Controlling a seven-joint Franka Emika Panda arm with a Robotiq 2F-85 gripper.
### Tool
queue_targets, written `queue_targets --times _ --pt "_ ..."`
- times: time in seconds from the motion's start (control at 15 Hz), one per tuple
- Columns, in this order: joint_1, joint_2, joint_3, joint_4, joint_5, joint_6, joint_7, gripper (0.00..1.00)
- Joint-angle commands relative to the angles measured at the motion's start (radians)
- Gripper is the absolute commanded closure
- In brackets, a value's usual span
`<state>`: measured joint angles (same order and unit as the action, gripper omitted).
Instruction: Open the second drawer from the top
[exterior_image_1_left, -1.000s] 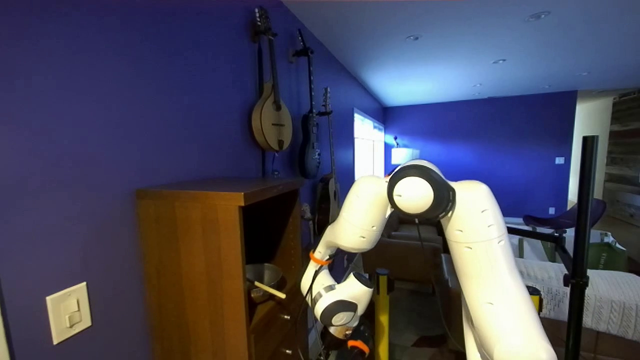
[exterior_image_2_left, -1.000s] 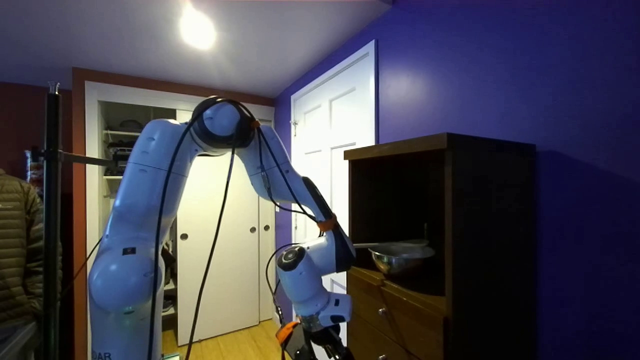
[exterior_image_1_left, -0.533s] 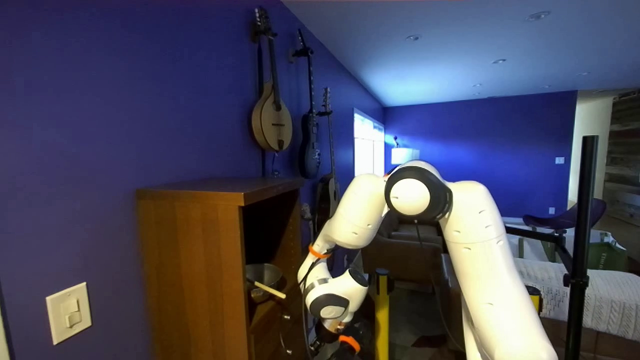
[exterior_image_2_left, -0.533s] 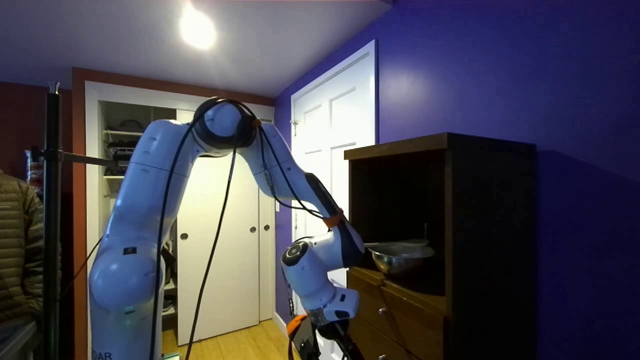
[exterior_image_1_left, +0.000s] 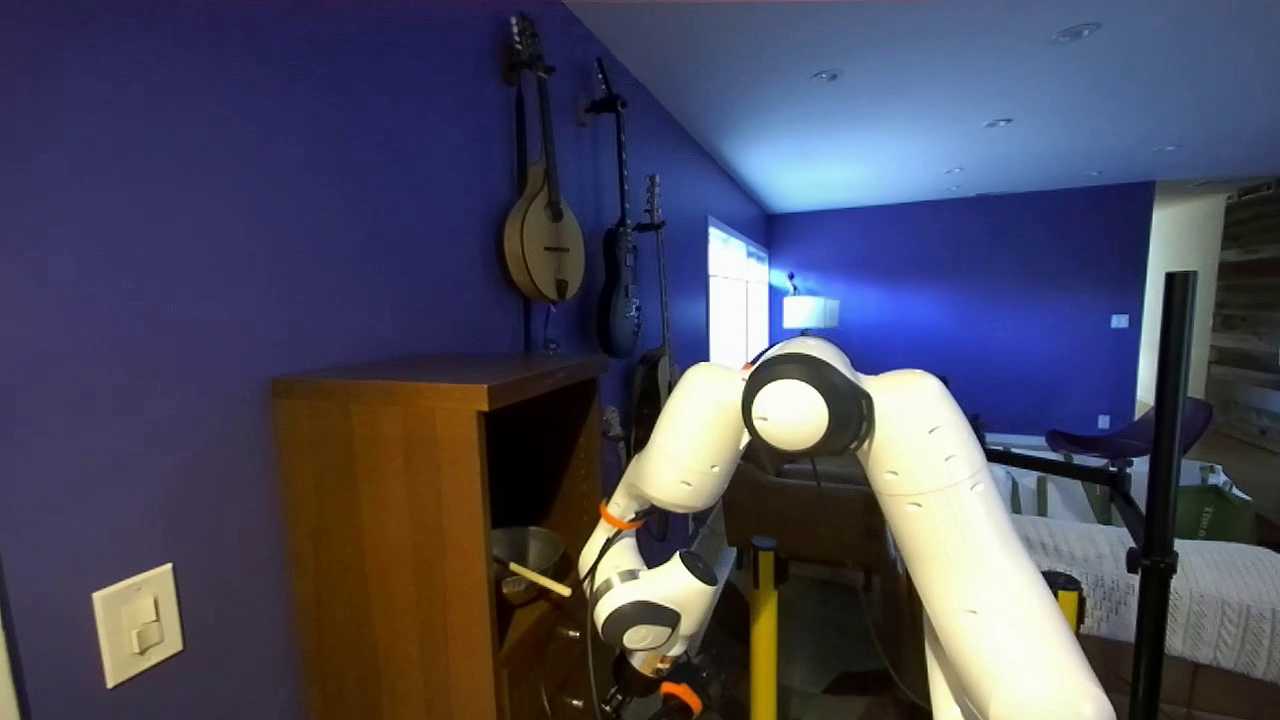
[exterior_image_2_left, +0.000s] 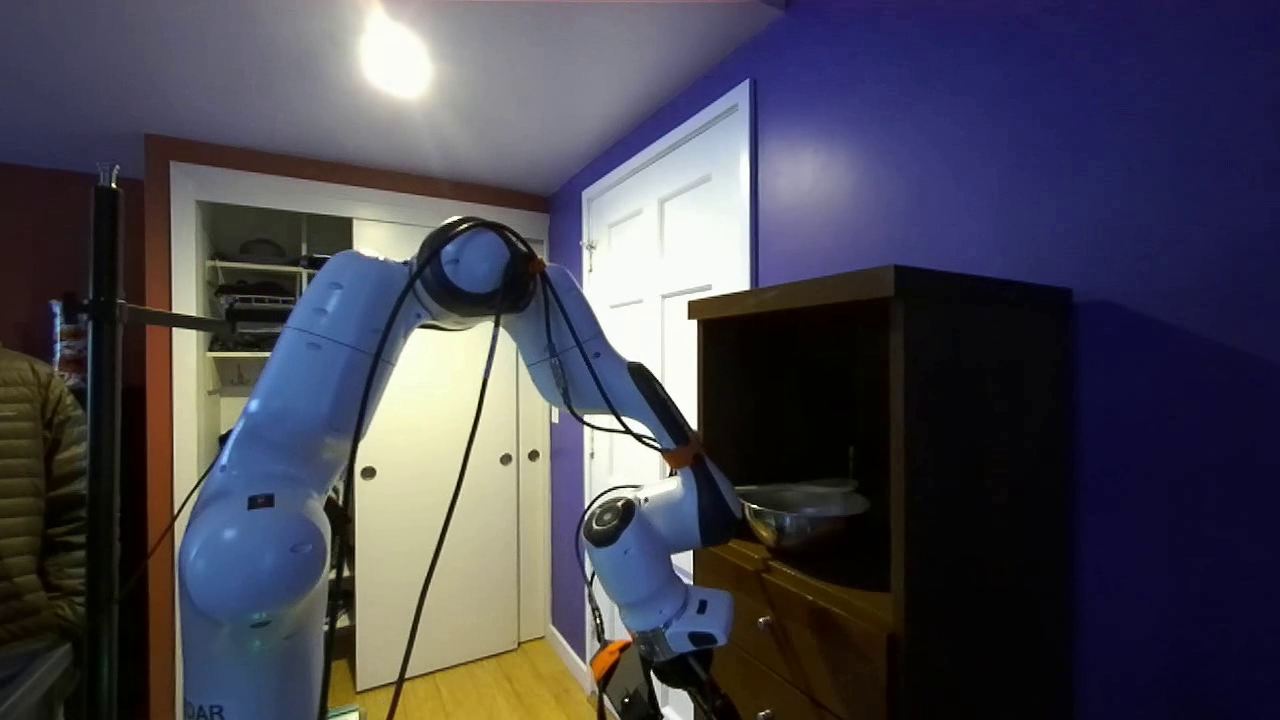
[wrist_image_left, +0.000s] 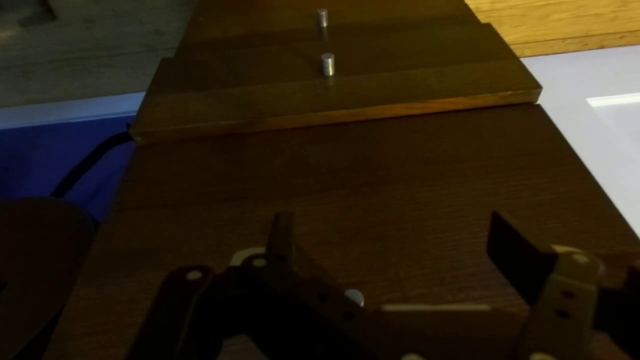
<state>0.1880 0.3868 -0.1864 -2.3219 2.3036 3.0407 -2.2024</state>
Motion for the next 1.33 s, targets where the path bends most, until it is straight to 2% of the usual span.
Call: queue_targets --times 0.0,0.13,0.27,0.33,0.4,0.93,1.07,1.2,1.27 --pt "0.016 0.059 -0.038 0.069 0.039 -0.041 -0.04 0.04" --pt "0.016 0.074 -0.047 0.087 0.043 -0.063 -0.043 0.08" --pt "0.02 0.088 -0.059 0.103 0.051 -0.083 -0.056 0.16" --pt "0.023 0.093 -0.065 0.109 0.058 -0.088 -0.063 0.25" --pt "0.025 0.094 -0.07 0.114 0.065 -0.089 -0.071 0.42" --pt "0.073 0.094 -0.129 0.118 0.16 -0.128 -0.195 0.97" --pt "0.086 0.088 -0.151 0.112 0.18 -0.142 -0.235 1.0" --pt "0.095 0.072 -0.166 0.098 0.187 -0.151 -0.276 0.96" --pt "0.083 0.064 -0.144 0.083 0.138 -0.137 -0.257 0.96"
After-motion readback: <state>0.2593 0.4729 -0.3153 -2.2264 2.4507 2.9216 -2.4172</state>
